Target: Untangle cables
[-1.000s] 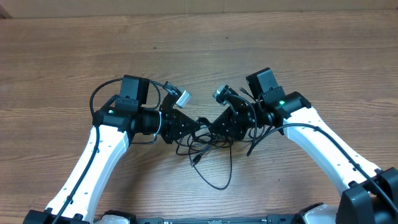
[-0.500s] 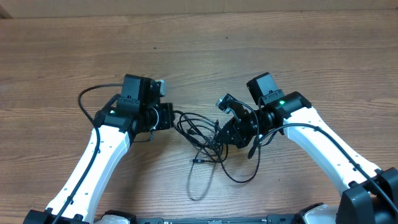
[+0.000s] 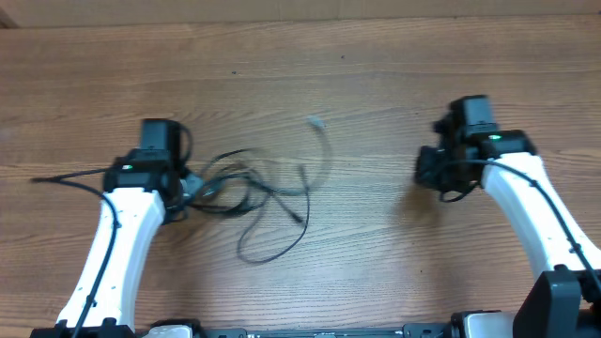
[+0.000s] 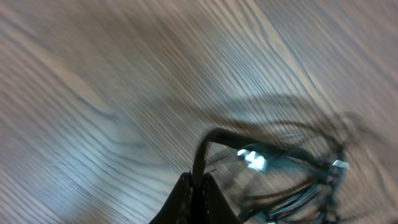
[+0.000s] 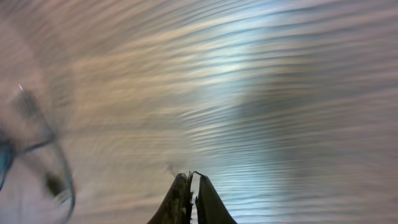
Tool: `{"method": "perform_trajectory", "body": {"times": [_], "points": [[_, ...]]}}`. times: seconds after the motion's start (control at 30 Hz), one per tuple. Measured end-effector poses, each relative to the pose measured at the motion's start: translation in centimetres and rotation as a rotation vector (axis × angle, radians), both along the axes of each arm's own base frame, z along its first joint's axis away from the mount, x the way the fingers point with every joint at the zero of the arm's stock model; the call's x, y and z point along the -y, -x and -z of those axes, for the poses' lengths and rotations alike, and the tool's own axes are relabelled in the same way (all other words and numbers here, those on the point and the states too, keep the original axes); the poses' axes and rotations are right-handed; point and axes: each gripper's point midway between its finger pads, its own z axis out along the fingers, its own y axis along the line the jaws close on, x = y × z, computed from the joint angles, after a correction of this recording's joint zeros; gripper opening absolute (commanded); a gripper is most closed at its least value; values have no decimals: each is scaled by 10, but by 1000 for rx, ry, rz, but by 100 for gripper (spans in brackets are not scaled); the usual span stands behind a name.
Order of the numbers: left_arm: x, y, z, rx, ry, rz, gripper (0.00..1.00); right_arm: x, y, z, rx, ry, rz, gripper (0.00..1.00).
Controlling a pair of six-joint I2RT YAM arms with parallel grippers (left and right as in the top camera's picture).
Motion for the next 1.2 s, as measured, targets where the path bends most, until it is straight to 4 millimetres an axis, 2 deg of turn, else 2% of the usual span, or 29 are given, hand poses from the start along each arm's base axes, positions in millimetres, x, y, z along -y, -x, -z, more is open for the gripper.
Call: {"method": "perform_trajectory", "body": {"times": [0.07,0.13,0.17,0.23,0.27,0.3,0.37,0.4,0.43,0.53,0.73,0.9,1.07,1.2], "points": [[-10,-5,-1,23,10,-19,4,14,-2,0,-3,-5,56,4],[-8,-16,-4,67,40,28,4,14,-2,-1,-1,-31,59,19],[1,-32,-9,129,84,118,4,10,-2,-2,1,-54,44,26],[26,-51,-18,219,168,306,4,2,-2,-5,5,-98,19,37],[45,-58,-25,269,228,436,4,-4,-1,-6,4,-125,6,47],[65,-60,-31,308,289,558,4,-12,0,-9,5,-165,-14,62],[104,-54,-47,393,427,802,4,-29,2,-16,15,-247,-71,74],[125,-47,-58,451,502,933,4,-40,3,-20,22,-300,-104,74],[139,-42,-67,494,550,1018,4,-49,5,-25,28,-349,-135,75],[166,-28,-89,610,663,1204,4,-75,9,-43,52,-499,-210,79],[179,-18,-109,713,755,1303,4,-114,11,-67,149,-642,-389,81],[183,-13,-118,754,807,1332,4,-154,25,-76,254,-664,-646,86],[187,-7,-128,796,862,1356,4,-185,36,-74,354,-605,-855,79],[190,-4,-134,819,898,1367,4,-192,38,-63,377,-506,-924,80]]}}
